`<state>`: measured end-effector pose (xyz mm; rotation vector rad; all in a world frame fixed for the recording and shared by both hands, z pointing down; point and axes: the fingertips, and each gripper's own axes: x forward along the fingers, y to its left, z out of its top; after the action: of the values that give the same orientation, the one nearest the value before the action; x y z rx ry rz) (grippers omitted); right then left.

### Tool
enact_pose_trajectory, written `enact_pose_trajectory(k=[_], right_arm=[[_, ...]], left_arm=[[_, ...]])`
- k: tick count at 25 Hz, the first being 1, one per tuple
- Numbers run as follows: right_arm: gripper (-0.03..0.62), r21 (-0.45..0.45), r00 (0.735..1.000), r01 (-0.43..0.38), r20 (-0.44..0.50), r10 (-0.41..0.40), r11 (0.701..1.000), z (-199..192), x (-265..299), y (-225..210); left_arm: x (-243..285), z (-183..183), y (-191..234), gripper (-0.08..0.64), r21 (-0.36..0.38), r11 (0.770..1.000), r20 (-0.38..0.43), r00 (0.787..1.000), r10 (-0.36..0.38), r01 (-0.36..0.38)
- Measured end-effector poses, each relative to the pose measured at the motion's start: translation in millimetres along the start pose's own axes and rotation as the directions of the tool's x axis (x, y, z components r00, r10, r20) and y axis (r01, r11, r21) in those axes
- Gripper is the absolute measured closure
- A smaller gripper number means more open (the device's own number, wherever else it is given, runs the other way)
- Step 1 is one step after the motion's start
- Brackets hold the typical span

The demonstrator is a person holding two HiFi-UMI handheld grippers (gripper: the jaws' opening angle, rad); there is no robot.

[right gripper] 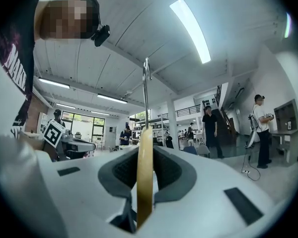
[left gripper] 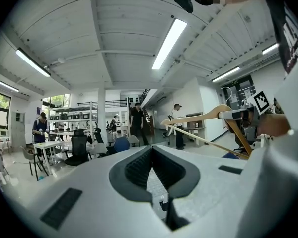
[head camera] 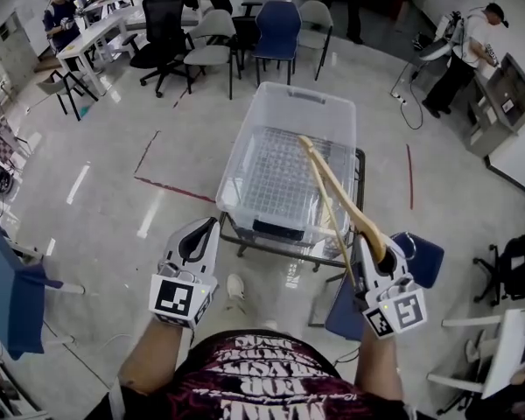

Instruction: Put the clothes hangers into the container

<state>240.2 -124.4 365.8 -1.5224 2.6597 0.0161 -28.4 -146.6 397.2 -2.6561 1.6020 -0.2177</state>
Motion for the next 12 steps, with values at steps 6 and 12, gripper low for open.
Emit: enact_pose_trajectory(k=[6, 12], right_arm=[[0.534, 0.016, 1.0, 0.011, -0.021, -0.011, 1.0, -9.9, 32.4, -6.9], [0.534, 0.021, 0.999, 0.026, -0.036, -0.025, 0.999, -10.5, 69.7, -19.5]], left_arm=[[30.2, -5.1, 24.4, 0.554, -0.001, 1.0, -0.015, 1.0, -0.019, 0.019], [72.3, 2.4, 48.6, 0.554, -0.003, 0.998, 0.01, 0.998, -0.057, 0.057]])
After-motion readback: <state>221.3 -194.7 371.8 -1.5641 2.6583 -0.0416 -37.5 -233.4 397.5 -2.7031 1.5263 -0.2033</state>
